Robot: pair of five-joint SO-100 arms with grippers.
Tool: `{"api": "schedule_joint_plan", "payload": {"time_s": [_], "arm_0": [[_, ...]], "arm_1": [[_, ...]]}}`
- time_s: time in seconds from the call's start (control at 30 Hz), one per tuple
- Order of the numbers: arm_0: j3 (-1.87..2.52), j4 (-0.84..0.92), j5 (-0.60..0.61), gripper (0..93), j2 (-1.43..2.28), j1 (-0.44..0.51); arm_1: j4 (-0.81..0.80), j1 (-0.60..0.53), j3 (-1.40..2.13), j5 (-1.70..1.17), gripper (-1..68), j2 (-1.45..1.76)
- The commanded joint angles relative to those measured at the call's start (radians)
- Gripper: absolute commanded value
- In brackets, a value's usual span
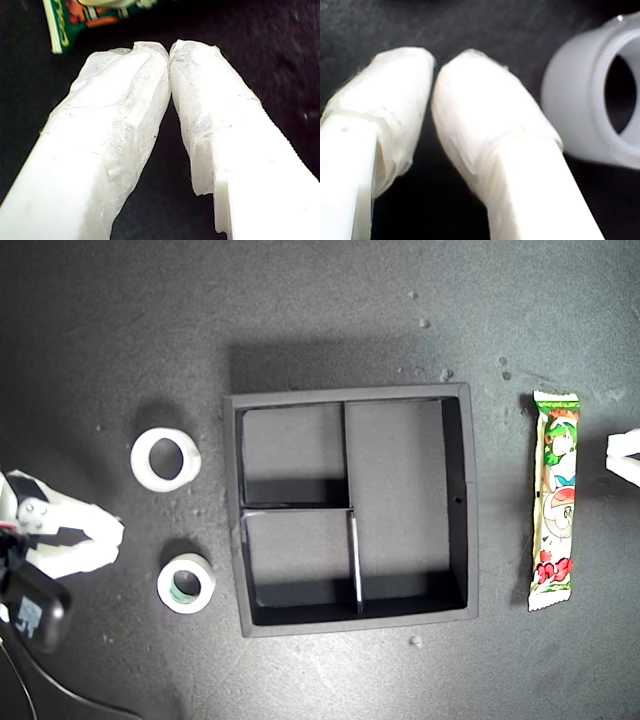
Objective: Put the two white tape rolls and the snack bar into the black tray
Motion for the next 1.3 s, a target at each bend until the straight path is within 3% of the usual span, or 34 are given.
{"api": "schedule_joint_plan", "payload": {"time_s": [0.0,0.37,0.7,0.9,1.1,1.27], "arm_0": [[0.058,-0.031,0.015,0.0,0.051,-0.04],[-0.035,0.023,0.043,5.5,-0.029,-0.1],[-0.449,-0.155,0.232,8.8,-0.821,-0.199],[-0.693,-0.149,0.288,8.6,-1.144,-0.218],[-0.733,-0.055,0.245,8.2,-1.149,-0.233],[-0.726,0.067,0.202,7.1,-0.962,-0.219]], "arm_1": [[-0.133,-0.055,0.0,-0.213,-0.5,0.008],[-0.126,-0.193,-0.241,-0.385,-0.3,-0.008],[-0.16,-0.247,-0.287,-0.462,2.1,-0.026],[-0.198,-0.268,-0.472,-0.518,4.0,-0.353],[-0.195,-0.301,-0.672,-0.568,3.5,-0.658],[-0.186,-0.299,-0.698,-0.575,3.3,-0.689]]}}
